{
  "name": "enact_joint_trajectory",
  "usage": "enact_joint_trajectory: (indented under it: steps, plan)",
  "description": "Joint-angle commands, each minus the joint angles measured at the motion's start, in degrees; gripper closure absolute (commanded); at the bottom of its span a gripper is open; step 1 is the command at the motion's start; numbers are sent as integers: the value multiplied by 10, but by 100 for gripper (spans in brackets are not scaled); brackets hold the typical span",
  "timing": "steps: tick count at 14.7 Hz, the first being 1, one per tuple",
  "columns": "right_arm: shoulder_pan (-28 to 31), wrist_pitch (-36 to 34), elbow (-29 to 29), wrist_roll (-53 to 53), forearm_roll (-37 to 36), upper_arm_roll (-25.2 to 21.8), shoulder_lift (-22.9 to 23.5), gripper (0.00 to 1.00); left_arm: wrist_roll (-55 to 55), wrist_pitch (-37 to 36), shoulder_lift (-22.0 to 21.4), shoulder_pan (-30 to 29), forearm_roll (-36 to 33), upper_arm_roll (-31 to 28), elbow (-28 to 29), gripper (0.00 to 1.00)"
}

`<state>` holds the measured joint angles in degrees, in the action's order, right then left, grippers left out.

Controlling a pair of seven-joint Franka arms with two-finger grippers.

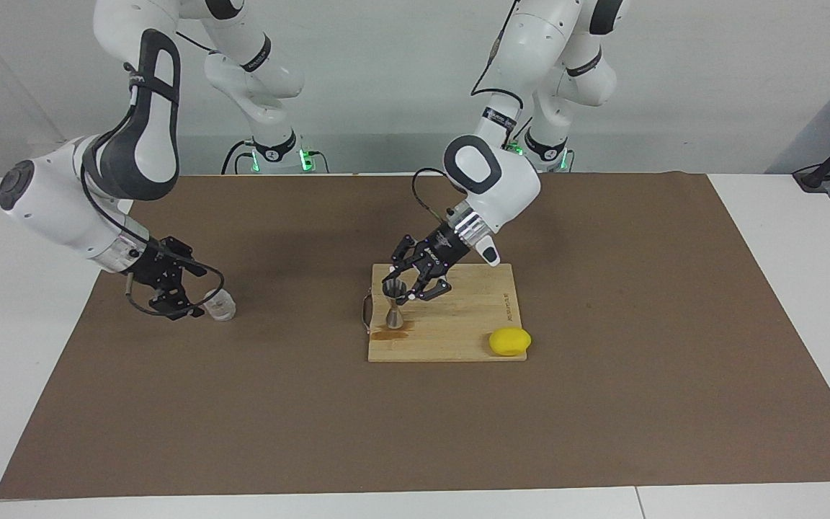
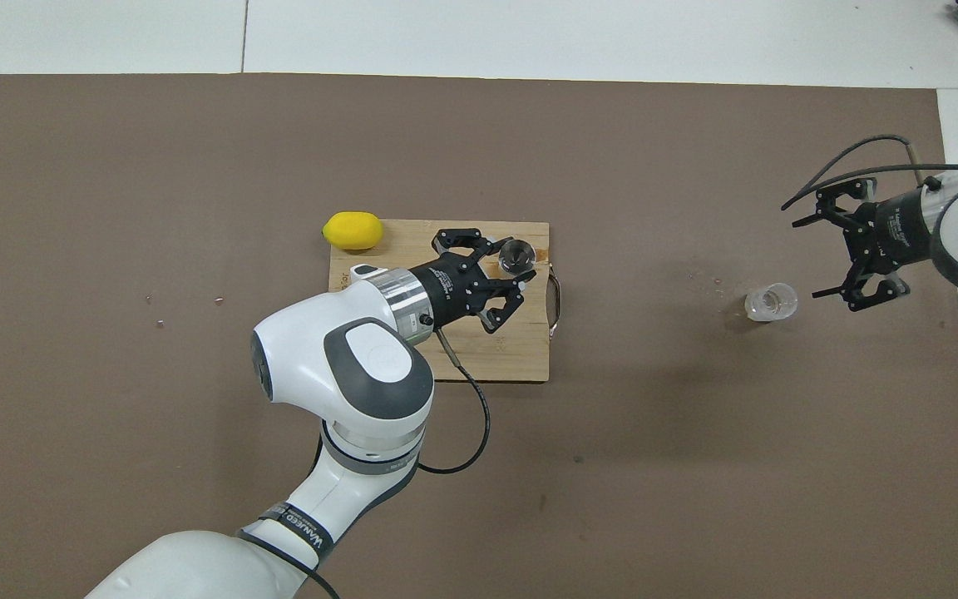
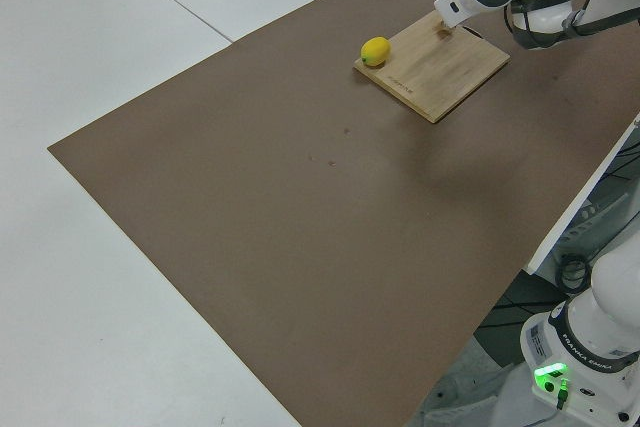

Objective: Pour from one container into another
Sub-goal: 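Lower the dark cup onto the board while the right gripper grasps the clear cup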

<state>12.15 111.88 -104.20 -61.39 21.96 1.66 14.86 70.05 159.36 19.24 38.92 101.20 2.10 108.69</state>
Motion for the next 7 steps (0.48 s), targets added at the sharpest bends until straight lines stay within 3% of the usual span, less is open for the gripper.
enact_joint_trajectory:
  steps: [1,5,6,7]
  plan:
    - [30,30,-52,24,39,5,-15,0,-9,21,11,15,20,-6,-6,100]
    - [49,51,-82,52,70,5,-12,0,-18,22,11,16,16,-6,-5,100]
    - [57,50,-83,67,78,5,-4,0,-21,23,11,16,18,-6,-5,70]
    - [66,49,-83,87,98,5,9,0,-19,26,10,15,20,-5,-5,1]
